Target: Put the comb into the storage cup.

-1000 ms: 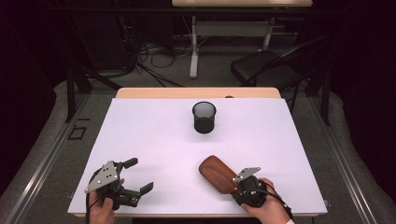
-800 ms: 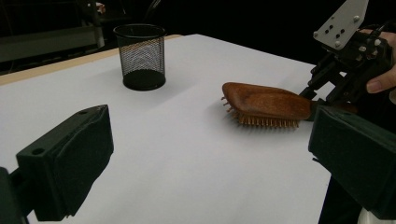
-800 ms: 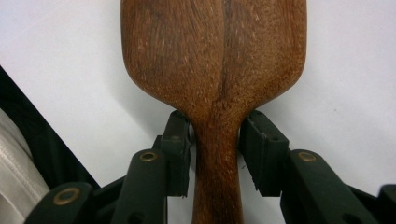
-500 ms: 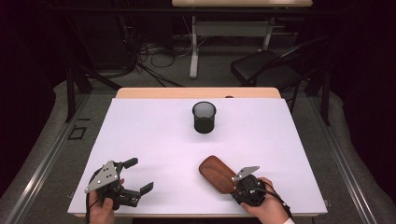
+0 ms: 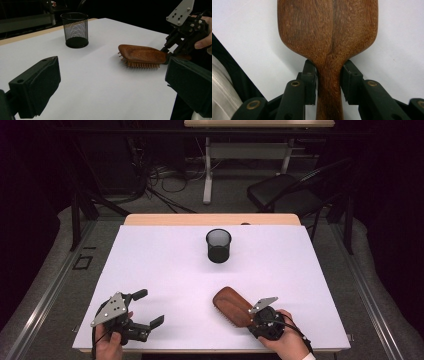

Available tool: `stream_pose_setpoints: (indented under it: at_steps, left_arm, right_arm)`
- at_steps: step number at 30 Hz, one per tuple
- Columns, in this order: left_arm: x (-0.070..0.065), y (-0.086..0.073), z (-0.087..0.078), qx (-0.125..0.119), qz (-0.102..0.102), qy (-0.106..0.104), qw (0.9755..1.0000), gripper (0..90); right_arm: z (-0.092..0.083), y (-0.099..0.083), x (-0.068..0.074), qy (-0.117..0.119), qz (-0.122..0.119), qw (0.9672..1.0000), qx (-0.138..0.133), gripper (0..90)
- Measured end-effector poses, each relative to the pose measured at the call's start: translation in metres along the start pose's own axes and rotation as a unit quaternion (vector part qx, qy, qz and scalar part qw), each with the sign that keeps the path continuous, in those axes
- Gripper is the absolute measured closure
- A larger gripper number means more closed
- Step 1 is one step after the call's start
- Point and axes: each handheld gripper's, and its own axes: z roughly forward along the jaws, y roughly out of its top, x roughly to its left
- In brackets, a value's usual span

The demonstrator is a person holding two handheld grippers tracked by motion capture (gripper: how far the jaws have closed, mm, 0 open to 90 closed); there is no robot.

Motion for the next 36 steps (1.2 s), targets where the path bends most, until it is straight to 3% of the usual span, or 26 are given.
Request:
stream_pose_setpoints:
  at_steps: [4,36]
  left_arm:
    - [0.0008,0.0002,0.0002,0.003,0.003,-0.007,1.0000,0.1]
    - [0.0005,-0.0003,0.0002,0.000,0.001,-0.003,1.0000,0.1]
  right_arm:
    - [-0.0003,0.0003,0.0006,-0.002,-0.002,1.0000,0.002,68.9]
    - [-0.0018,-0.0019,0.0012,-0.007,-0.001,1.0000,0.000,72.3]
